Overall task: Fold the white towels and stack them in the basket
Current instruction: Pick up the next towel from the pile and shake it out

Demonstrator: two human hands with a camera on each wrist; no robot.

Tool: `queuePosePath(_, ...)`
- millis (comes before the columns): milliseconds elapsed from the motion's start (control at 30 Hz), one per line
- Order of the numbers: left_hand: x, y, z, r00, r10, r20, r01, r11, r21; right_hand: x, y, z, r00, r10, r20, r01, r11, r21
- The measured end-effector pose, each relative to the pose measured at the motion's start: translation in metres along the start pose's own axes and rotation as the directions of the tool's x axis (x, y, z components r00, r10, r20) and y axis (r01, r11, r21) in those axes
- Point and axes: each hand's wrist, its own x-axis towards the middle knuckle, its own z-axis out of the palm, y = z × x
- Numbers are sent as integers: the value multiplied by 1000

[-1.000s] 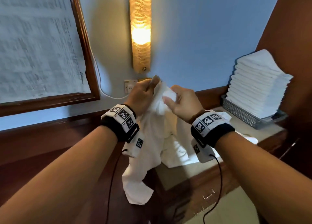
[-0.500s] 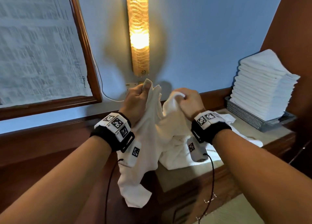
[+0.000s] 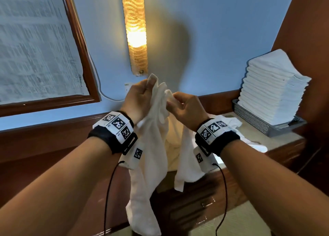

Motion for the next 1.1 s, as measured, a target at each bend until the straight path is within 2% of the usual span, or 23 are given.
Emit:
queuePosePath(67,-10,-2,-2,1000,26,1,-26,1000,-2,-13,3,4,1000,-4,3,4,1000,26)
queuePosePath(133,-19,-1,-10,998,45,-32,-43,997,65,-22,4,9,999,-39,22,39,999,15)
queuePosePath(267,-30,9,-39,984,75,-158,-50,986,161,-36,17,25,993,-58,102,76,979,-187)
queuePosePath(333,-38,14,-58,980,77,-183,-42,982,186,-44,36,30,986,81,143,-43,967,-250)
queuePosePath(433,-51,12,-90,975,54,-216,-19,986,164,-54,53,33,912,377,163,-335,913,-235)
queuePosePath(500,-65,6,-113,980,23,-195,8,987,160,-50,37,41,904,415,101,-401,906,-132)
queuePosePath(600,-91,-8,-136,996,-21,-83,32,990,135,-32,-28,66,951,305,51,-308,949,68)
queuePosePath(667,-108,-20,-145,996,-77,-39,79,994,80,-22,-81,86,986,144,84,-156,975,156)
queuePosePath(733,-123,-29,-149,992,-123,-15,122,992,-27,-18,-126,105,991,-32,131,6,981,192)
queuePosePath(767,-130,-32,-152,991,-131,-28,129,990,-60,-18,-145,114,987,-79,141,52,980,191)
queuePosePath(933,-152,-29,-185,978,-110,-178,125,990,72,-41,-189,132,985,-66,158,51,994,96)
queuePosePath(1067,-156,-31,-226,982,-87,-165,78,995,-61,-92,-186,139,965,-106,239,124,990,-64)
queuePosePath(1100,-156,-31,-235,982,-79,-169,65,994,-87,-104,-178,145,964,-79,253,106,990,-98)
